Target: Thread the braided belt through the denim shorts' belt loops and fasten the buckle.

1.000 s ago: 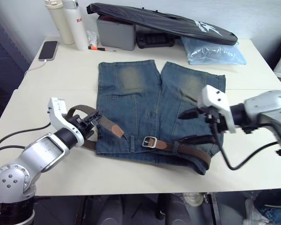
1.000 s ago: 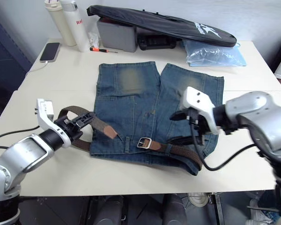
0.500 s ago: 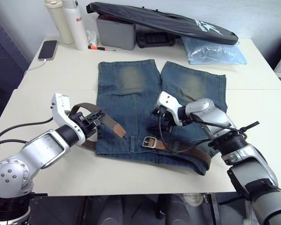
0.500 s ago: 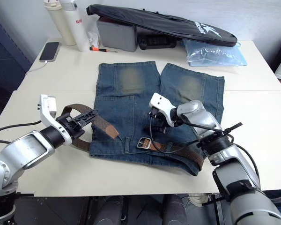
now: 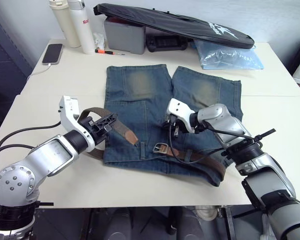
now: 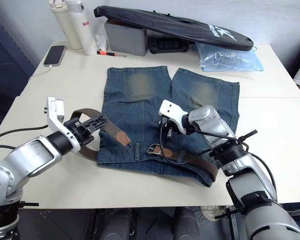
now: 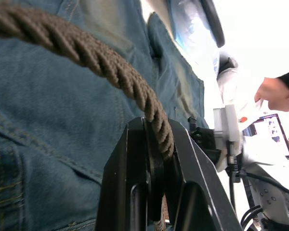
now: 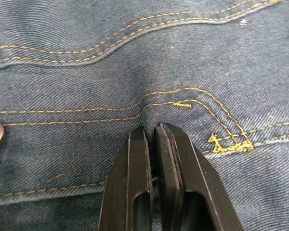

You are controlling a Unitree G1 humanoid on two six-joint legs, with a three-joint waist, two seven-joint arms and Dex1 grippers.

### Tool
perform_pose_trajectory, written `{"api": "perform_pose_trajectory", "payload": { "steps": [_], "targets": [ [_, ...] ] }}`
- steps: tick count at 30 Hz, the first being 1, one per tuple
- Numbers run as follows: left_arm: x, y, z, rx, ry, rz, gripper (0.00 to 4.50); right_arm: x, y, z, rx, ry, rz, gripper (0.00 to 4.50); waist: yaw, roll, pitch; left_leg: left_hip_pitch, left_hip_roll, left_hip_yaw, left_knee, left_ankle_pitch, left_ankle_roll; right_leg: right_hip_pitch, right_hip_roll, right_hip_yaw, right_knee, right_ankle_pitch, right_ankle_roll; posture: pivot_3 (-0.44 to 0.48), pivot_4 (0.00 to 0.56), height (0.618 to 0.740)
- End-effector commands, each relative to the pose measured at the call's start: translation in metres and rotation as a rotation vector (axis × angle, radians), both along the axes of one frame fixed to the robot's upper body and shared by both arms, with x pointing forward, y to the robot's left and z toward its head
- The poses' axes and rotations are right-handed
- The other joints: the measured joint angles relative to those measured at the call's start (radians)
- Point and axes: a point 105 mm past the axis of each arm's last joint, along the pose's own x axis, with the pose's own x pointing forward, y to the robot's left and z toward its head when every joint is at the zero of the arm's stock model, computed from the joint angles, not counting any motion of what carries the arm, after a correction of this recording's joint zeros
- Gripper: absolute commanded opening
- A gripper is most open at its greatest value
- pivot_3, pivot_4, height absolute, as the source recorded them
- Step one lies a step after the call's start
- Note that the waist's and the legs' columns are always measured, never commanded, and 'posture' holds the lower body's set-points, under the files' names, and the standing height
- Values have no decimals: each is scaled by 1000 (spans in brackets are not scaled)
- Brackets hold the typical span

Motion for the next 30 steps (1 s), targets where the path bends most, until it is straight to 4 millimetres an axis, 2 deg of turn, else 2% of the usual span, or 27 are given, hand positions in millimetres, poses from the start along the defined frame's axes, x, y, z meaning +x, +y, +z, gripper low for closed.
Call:
{"api": "perform_pose_trajectory", "payload": {
  "steps": [1, 8, 12, 14, 16, 17, 18, 19, 20, 21, 22, 23, 26, 30],
  "targets": [
    [6, -5, 7, -18, -40, 6, 0, 25, -38, -4, -44, -38, -226, 59, 2, 0, 0, 0, 0, 0, 0, 0, 0, 0, 0, 0, 0, 0, 0, 0, 150, 740],
    [16, -13, 9, -19, -64, 11, 0, 39, -50, 4, -51, -85, -291, 59, 3, 0, 0, -1, 0, 0, 1, 0, 0, 0, 0, 0, 0, 1, -1, 0, 150, 740],
    [23, -13, 7, -27, -59, 43, 0, 30, -43, 12, -10, -61, -225, 59, 2, 0, 0, -1, 0, 0, 0, 0, 0, 0, 0, 0, 0, 1, 0, 0, 150, 740],
    [27, -12, 7, -35, -60, 65, 0, 25, -41, 22, 28, -56, -208, 890, 2, 0, 0, -1, 0, 0, 0, 0, 0, 0, 0, 0, -1, 1, 0, 0, 150, 740],
    [30, -11, 7, -34, -69, 81, 0, 19, -40, 38, 76, -62, -189, 1485, 2, 0, 0, -2, 0, 0, 0, 0, 0, -1, 0, 0, -1, 1, 0, 0, 150, 740],
    [31, -11, 8, -28, -75, 84, 0, 16, -40, 45, 92, -67, -184, 2039, 2, 0, 0, -2, 0, 0, -1, 0, 0, -1, 0, -1, -2, 1, 0, 0, 150, 740],
    [32, -11, 8, -20, -84, 84, 0, 12, -41, 54, 112, -65, -177, 2278, 1, 0, 0, -3, 0, 0, -1, 0, 0, -2, 0, -1, -2, 1, 0, 0, 150, 740],
    [33, -12, 8, -19, -90, 85, 0, 6, -43, 64, 129, -63, -167, 2836, 1, 1, 1, -3, 0, 0, -1, 0, 0, -2, 0, -1, -2, 1, 0, 0, 150, 740],
    [33, -14, 9, -21, -100, 80, 0, -2, -47, 76, 156, -57, -152, 3106, 1, 2, 1, -3, 0, 0, -1, 0, 0, -2, 0, 0, -2, 1, 0, 0, 150, 740],
    [33, -16, 9, -23, -107, 76, 0, -9, -49, 85, 171, -52, -141, 3638, 1, 2, 1, -3, 0, 0, -1, 0, 0, -3, 0, 0, -2, 1, 0, 0, 150, 740],
    [33, -17, 9, -24, -112, 73, 0, -13, -50, 89, 180, -48, -136, 3939, 1, 2, 1, -3, 0, 0, -1, 0, 0, -3, 0, 0, -2, 1, 0, 0, 150, 740],
    [31, -20, 8, -26, -118, 65, 0, -22, -55, 95, 179, -39, -118, 4452, 1, 2, 1, -3, 0, 0, -2, 0, 0, -3, 0, 0, -2, 1, 0, 0, 150, 740],
    [29, -26, 4, -24, -130, 53, 0, -40, -64, 104, 152, -26, -88, 4452, 1, 2, 1, -3, 0, 0, -2, 0, 0, -2, 1, 0, -3, 1, 0, 0, 150, 740],
    [28, -30, -11, -7, -131, 76, 0, -58, -81, 115, 78, -37, -93, 4452, 2, 2, 1, -3, 0, 0, -2, 0, 0, -2, 1, 0, -4, 1, 0, 0, 150, 740]
  ]
}}
